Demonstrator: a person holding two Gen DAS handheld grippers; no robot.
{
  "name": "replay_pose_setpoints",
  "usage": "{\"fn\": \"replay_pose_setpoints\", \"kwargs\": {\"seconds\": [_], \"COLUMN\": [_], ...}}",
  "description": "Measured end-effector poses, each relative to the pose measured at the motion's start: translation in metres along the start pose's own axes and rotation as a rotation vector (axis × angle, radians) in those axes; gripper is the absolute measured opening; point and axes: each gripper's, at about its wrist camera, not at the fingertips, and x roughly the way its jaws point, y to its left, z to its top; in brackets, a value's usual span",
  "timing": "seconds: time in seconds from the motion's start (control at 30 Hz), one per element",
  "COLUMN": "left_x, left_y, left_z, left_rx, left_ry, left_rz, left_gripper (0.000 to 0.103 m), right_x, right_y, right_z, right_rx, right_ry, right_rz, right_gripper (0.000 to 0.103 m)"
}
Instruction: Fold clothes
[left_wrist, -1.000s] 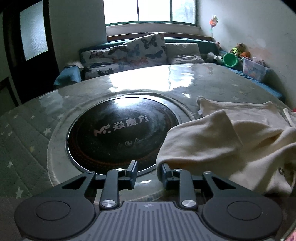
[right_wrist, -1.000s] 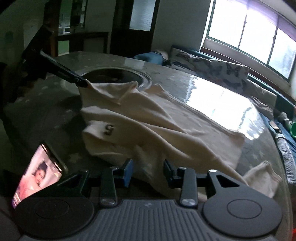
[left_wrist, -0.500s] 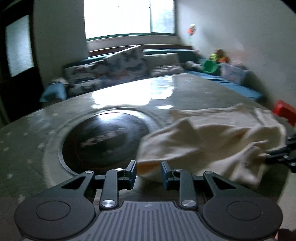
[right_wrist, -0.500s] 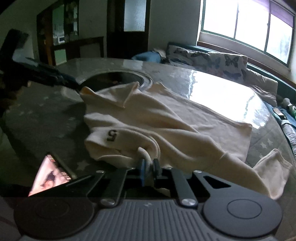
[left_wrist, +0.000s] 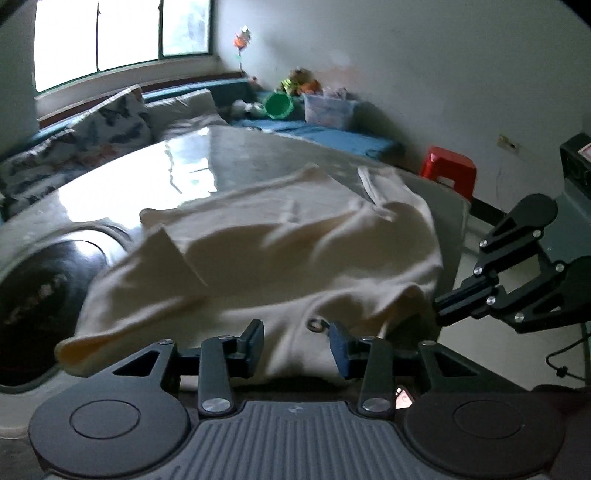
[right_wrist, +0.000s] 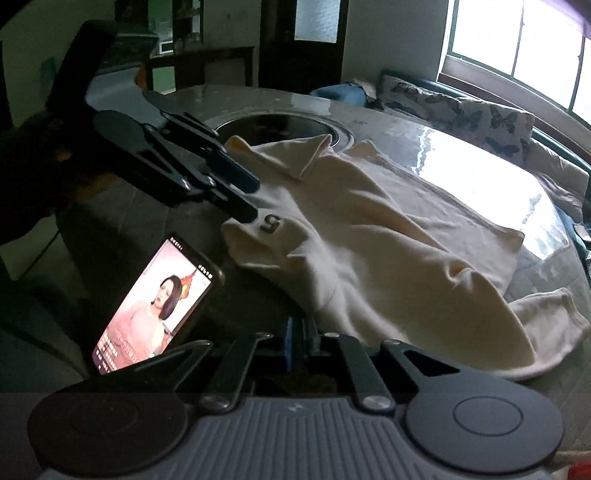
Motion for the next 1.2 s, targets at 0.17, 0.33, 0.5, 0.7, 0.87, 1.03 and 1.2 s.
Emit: {"fn": "replay_pose_setpoints", "kwargs": {"seconds": [0.17, 0.33, 0.5, 0.7, 0.87, 1.03, 1.2], "left_x": [0.008, 0.006, 0.001, -0.004, -0.017, -0.021, 0.010], "left_y": [-0.004, -0.009, -0.011, -0.007, 0.011, 0.051, 0.089], "left_z": [-0.005, -0.007, -0.010, -0.016, -0.002, 0.032, 0.062], "left_rx": [0.003, 0.033, 0.061, 0.070, 0.017, -0.112, -0.208], "left_ry": [0.022, 0.024, 0.032, 0.068, -0.002, -0.101, -0.094], "left_rz": [-0.030, -0.027, -0.044, -0.083, -0.063, 0.049, 0.191], "left_gripper": [0.041, 0.028, 0.016, 0.025, 0.030, 0.034, 0.043], "right_x": [-0.009, 0.005, 0.018, 0.020, 0.003, 0.005, 0.029], "right_y": [-0.004, -0.003, 0.000, -0.006, -0.023, -0.062, -0.117], "right_z": [0.008, 0.015, 0.015, 0.012, 0.023, 0.046, 0.059], "right_rx": [-0.005, -0.033, -0.052, -0.024, 0.031, 0.112, 0.235], "right_ry": [-0.063, -0.073, -0.058, -0.022, -0.086, -0.137, -0.123], "right_rz": [-0.021, -0.035, 0.000, 0.050, 0.046, -0.063, -0.201], "right_gripper": [0.012, 0.034, 0.015, 0.017, 0.018, 0.022, 0.027]}}
